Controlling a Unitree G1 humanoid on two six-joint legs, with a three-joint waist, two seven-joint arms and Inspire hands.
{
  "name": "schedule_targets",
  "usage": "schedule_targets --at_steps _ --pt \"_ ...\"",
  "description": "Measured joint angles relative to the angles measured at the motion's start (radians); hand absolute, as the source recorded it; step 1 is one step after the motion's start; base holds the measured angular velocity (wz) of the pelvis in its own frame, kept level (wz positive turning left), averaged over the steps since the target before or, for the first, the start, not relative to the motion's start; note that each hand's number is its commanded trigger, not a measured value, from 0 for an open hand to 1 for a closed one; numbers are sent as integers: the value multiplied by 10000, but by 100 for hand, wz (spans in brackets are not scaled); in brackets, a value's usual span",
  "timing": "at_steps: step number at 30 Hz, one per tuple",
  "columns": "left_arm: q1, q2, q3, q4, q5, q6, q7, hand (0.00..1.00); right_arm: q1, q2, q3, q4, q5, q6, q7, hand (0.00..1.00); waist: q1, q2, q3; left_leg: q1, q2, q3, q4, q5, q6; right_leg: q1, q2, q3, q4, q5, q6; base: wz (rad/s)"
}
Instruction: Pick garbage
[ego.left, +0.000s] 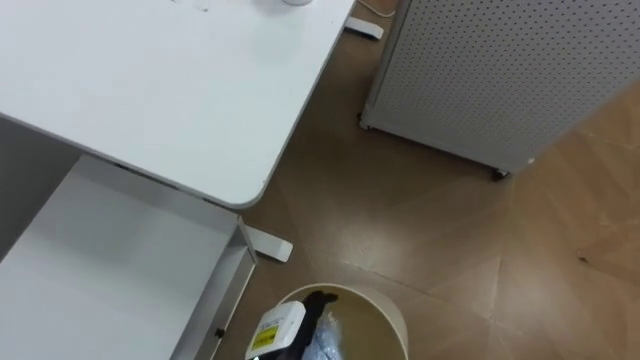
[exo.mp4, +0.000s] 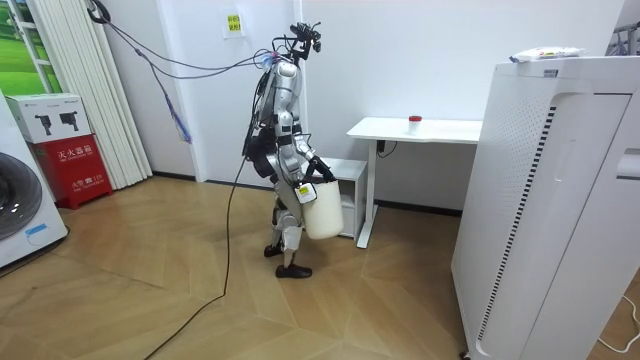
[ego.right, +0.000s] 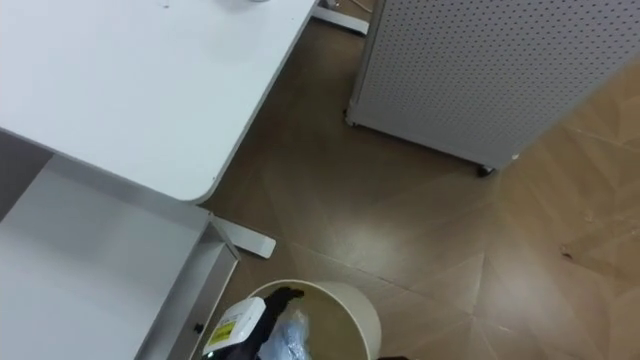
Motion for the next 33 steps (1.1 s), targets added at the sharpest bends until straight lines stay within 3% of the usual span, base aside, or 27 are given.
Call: schedule_targets --at_steps 7,17,19,23,33 --pt "77 0 14 2 355 1 -17 0 56 -22 -7 35 -2 13 134 100 -1 24 -19 205 1 57 -42 0 1 165 7 33 15 5 -5 0" --pt "126 37 -355 -59 417 43 -113 0 258 -79 -36 273 -7 16 182 100 -63 155 -114 1067 6 68 -328 1 -2 1052 86 20 -376 29 24 0" --pt "131 202 -366 -465 406 44 -236 0 255 -91 -94 515 6 8 188 100 -66 185 -134 1387 -10 162 -483 1 -1 1289 63 118 -385 36 40 -7" --pt "151 248 -375 -1001 402 44 -490 0 247 -109 -113 843 56 15 236 100 -109 254 -169 2014 -12 367 -749 -1 -5 1762 86 241 -541 33 67 -16" --pt "288 294 -210 -4288 376 -157 -763 0 621 -273 -1251 824 53 206 613 100 -566 309 -247 3635 -338 375 -1532 36 4 3072 -29 272 -730 -154 263 0"
